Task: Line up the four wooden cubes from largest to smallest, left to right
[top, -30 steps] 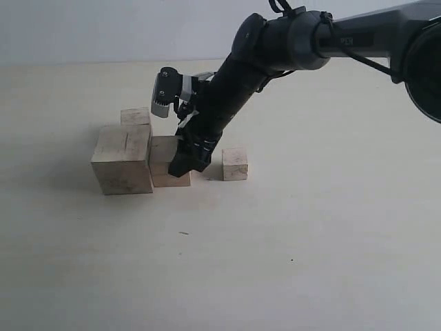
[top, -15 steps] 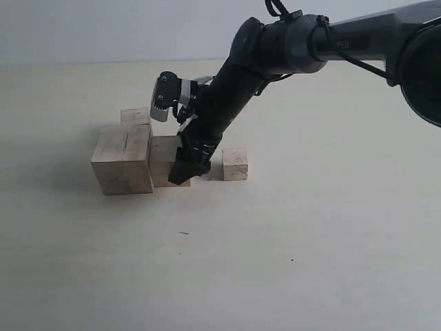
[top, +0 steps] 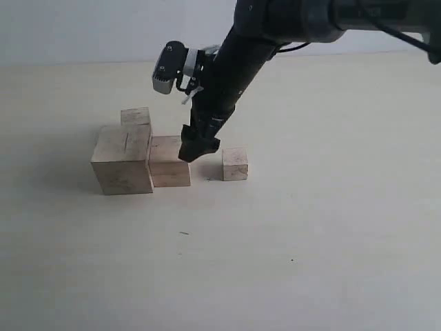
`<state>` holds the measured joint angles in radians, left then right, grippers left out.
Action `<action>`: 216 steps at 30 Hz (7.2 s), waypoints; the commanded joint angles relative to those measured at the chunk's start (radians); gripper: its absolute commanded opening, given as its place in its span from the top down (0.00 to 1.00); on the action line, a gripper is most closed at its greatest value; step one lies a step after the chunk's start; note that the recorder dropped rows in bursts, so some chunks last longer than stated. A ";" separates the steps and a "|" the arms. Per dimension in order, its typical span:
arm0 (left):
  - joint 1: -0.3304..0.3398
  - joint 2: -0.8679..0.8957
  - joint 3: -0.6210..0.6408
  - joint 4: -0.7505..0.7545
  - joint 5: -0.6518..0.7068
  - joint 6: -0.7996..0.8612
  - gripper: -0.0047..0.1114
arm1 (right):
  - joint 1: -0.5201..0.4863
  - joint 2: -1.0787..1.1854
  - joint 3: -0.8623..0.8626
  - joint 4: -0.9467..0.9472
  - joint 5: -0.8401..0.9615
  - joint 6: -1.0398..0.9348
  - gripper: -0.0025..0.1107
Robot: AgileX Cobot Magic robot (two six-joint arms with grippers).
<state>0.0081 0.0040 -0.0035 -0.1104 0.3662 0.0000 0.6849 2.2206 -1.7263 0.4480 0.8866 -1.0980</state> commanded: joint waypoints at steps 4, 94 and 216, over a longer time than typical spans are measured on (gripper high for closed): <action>-0.006 -0.004 0.004 0.003 -0.006 0.000 0.96 | 0.002 -0.108 0.002 -0.046 -0.138 0.360 0.14; -0.006 -0.004 0.004 0.001 -0.006 0.000 0.96 | 0.152 0.431 -0.634 -0.291 -0.178 1.353 0.68; -0.006 -0.004 0.004 0.001 -0.006 0.000 0.96 | -0.150 0.160 -0.165 0.245 0.334 -0.315 0.51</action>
<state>0.0081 0.0040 -0.0035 -0.1104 0.3662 0.0000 0.5338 2.3785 -1.8934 0.6776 1.2198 -1.4155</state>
